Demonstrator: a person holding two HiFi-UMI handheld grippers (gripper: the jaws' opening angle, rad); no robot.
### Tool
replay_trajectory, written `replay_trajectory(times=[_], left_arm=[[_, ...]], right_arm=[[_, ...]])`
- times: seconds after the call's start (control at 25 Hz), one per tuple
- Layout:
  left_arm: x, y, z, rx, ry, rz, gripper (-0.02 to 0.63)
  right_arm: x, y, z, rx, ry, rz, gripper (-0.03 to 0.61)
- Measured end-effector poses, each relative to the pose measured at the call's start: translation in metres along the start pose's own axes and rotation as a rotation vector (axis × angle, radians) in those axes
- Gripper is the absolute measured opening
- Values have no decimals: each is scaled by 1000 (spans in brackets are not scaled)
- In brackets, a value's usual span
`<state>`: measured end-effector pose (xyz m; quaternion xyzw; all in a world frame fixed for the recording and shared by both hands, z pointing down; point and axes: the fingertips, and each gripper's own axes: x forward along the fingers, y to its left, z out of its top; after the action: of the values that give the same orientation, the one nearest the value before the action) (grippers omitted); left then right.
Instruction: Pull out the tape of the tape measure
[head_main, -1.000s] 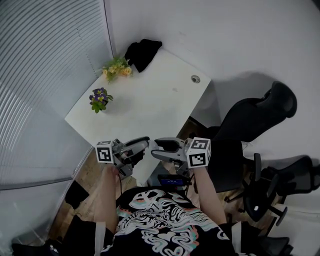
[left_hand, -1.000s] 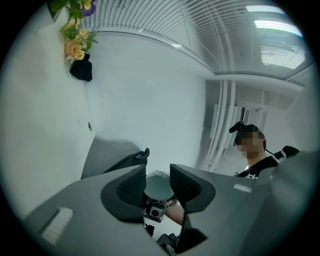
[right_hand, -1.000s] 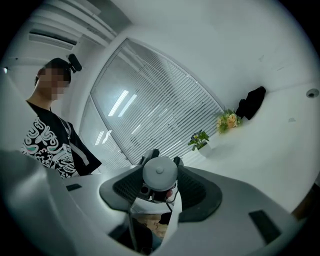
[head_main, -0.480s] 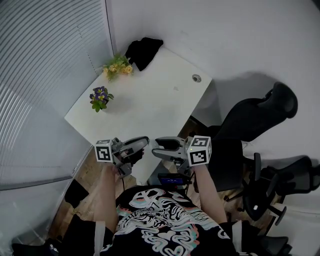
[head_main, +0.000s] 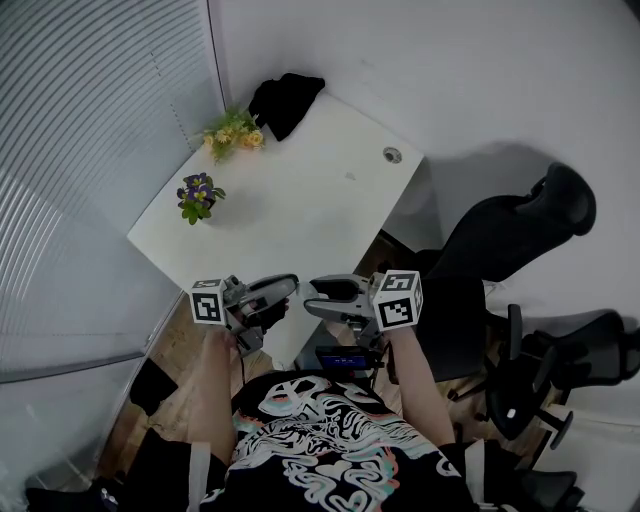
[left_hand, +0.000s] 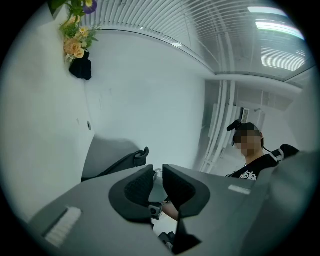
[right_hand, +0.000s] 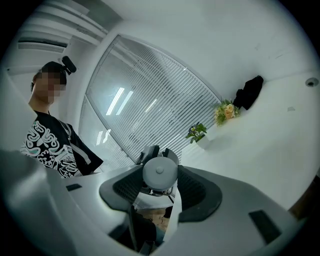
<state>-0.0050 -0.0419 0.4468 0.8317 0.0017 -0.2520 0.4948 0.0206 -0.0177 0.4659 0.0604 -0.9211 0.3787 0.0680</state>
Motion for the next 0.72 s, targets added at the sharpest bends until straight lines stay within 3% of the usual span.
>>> replay_trajectory(times=[0.28, 0.44, 0.72], left_arm=[[1, 2, -6, 11, 32, 9, 75], [-1, 11, -6, 20, 23, 57, 8], [1, 25, -3, 12, -3, 131, 6]], right_arm=[[-2, -2, -5, 10, 9, -7, 218], [-2, -3, -5, 12, -3, -12, 218], [-13, -16, 5, 79, -140, -62, 218]])
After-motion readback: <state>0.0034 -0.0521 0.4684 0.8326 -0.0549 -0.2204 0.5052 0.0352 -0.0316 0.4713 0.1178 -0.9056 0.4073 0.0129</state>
